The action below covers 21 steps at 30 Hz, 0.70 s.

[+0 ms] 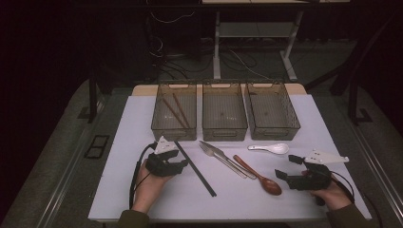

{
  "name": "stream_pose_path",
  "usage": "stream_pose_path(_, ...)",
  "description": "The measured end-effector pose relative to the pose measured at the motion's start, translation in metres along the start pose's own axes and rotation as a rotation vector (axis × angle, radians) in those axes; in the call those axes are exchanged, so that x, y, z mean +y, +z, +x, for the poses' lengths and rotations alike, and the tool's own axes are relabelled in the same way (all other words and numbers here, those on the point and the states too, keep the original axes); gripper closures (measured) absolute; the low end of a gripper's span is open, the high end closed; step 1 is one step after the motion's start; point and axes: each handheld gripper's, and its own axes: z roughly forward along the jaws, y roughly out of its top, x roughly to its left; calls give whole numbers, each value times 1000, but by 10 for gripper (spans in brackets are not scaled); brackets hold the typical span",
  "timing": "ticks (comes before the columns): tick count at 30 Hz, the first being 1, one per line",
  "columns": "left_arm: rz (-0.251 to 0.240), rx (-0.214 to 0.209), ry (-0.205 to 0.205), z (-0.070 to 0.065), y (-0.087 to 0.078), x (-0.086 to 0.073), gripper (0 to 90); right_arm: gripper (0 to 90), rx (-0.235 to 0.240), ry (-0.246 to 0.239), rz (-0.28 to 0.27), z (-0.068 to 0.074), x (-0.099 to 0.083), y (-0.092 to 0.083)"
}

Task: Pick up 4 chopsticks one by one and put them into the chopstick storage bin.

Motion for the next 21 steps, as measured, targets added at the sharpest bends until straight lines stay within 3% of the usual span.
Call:
stream_pose_path(8, 34, -98, -3, -15, 9, 4, 670, 172, 5, -4, 12, 0, 1, 4)
stream_pose_path(13, 45, -195, 11, -32, 13, 4, 808, 171, 5, -20, 18, 1, 1, 6)
stream_pose_path(21, 73, -270, 62, -58, 24, 1, 868, 171, 12, -28, 24, 1, 1, 8)
